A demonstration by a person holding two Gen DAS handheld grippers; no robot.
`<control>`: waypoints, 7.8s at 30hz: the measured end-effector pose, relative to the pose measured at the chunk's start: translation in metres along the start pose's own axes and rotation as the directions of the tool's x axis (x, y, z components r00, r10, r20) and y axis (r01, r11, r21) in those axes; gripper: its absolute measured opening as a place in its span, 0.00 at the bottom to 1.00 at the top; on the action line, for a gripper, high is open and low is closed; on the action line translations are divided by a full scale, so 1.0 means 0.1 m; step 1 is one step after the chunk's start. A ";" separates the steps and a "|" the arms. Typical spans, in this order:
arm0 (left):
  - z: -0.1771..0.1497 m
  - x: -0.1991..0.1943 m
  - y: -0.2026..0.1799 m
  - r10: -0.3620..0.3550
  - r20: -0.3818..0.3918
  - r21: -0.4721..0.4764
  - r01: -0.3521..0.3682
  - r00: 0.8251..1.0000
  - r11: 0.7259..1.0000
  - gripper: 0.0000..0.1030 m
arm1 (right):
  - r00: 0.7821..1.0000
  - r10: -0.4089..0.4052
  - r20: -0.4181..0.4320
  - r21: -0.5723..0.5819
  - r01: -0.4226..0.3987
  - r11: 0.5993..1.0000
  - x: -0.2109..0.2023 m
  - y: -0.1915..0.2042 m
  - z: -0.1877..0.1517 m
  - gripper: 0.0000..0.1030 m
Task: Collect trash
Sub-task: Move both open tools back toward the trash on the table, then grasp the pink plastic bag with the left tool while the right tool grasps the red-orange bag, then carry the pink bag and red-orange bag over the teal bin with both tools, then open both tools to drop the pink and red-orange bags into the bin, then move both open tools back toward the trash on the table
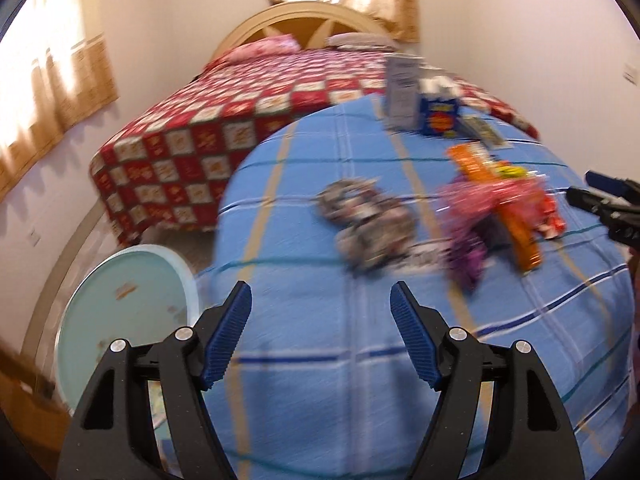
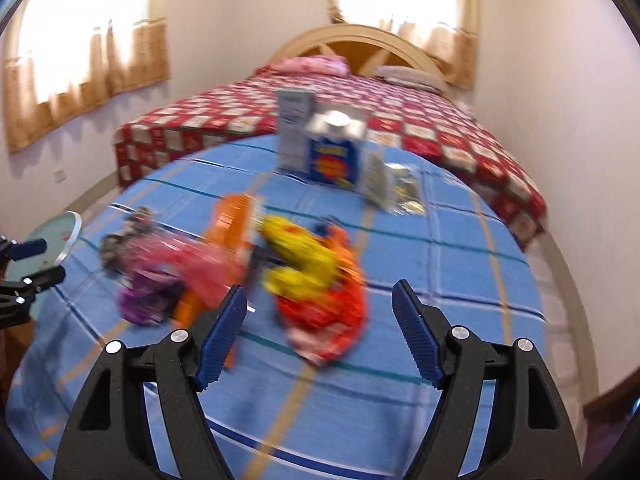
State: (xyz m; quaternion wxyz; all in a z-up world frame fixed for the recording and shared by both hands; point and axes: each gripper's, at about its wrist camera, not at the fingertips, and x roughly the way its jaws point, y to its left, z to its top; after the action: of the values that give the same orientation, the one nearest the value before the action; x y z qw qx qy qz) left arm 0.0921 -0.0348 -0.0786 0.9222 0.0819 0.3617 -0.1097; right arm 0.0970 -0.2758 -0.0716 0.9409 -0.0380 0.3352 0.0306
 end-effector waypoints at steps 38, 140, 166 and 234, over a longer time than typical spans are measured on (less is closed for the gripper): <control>0.19 -0.24 0.47 0.017 0.055 -0.032 -0.015 0.998 0.999 0.03 | 0.972 0.141 -0.185 0.169 -0.110 0.979 0.52 -0.43 -0.09 0.15; -0.71 -0.71 2.20 0.412 -0.141 -0.298 -0.435 0.900 0.850 0.03 | 0.869 0.493 -0.044 -0.527 -0.439 0.727 0.66 2.91 0.58 0.15; -0.76 -0.71 2.25 0.409 -0.146 -0.314 -0.434 0.901 0.844 0.03 | 0.859 0.509 -0.059 -0.568 -0.448 0.690 0.65 3.02 0.49 0.15; -0.51 -0.21 1.35 0.190 -0.097 -0.213 -0.207 0.977 0.955 0.77 | 0.973 0.224 0.064 -0.332 -0.191 0.924 0.09 1.61 0.39 0.63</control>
State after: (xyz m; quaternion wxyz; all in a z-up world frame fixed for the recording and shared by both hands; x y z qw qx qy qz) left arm 0.0793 0.1104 -0.0918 0.9176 0.0183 0.3961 0.0279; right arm 0.1154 -0.1117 -0.0550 0.9290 -0.1544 0.2801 0.1863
